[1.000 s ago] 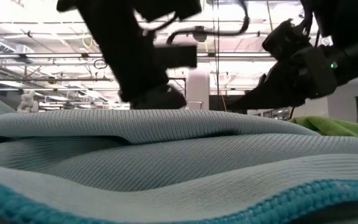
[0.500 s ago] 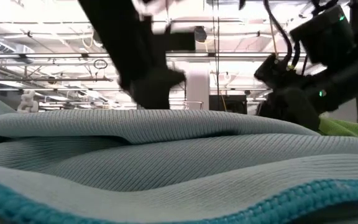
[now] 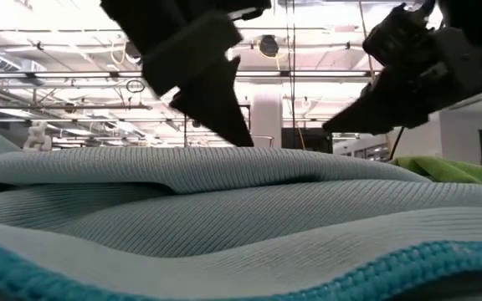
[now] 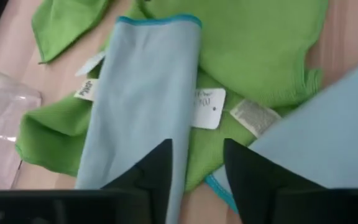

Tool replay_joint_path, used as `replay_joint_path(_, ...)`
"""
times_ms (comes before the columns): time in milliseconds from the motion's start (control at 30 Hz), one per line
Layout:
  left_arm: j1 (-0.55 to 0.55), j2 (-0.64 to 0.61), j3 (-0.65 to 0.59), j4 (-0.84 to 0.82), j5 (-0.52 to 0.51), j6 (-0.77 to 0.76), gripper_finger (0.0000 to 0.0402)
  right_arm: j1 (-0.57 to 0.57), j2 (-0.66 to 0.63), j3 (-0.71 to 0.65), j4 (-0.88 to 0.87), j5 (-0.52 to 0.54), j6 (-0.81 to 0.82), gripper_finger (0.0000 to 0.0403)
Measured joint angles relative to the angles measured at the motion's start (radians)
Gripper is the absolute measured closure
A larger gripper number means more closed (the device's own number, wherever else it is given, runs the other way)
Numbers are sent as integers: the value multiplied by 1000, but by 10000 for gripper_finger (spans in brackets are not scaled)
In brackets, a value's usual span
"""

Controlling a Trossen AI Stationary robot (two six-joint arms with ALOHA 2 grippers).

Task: Fold microfiber towels
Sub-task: Put the top left blue towel into the transparent bin

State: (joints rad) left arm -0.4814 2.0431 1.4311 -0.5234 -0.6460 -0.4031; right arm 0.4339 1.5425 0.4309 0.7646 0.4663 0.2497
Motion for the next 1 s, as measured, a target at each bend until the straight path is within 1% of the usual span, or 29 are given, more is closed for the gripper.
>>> replay_joint_path(100, -7, 25, 0, -12, -10, 0, 221, 27, 7, 0, -13, -2, 19, 360)
replay_joint_path(200, -4, 34, -1, -37, -12, -11, 210, 47, 8, 7, -33, -5, 16, 344)
replay_joint_path(367, 1, 33, -1, -141, -19, -55, 214, 67, 12, 82, -250, 1, 3, 297)
replay_joint_path(467, -9, 33, -1, -229, -19, -95, 222, 66, 30, 106, -306, 2, -7, 266)
replay_joint_path(500, -12, 33, -2, -251, -13, -114, 225, 66, 38, 107, -307, 3, -9, 257)
replay_joint_path(600, -18, 33, -27, -242, 24, -134, 232, 65, 65, 109, -299, 27, -8, 240)
replay_joint_path(733, -27, 33, -50, -218, 17, -129, 231, 59, 99, 109, -251, 32, -8, 235)
replay_joint_path(833, -25, 32, -73, -189, -9, -129, 221, 58, 119, 109, -192, 34, -10, 236)
replay_joint_path(900, -21, 32, -86, -160, -35, -101, 211, 58, 130, 109, -171, 32, -21, 237)
replay_joint_path(1000, -5, 31, -134, -72, -32, -54, 195, 58, 135, 109, -149, 32, -29, 238)
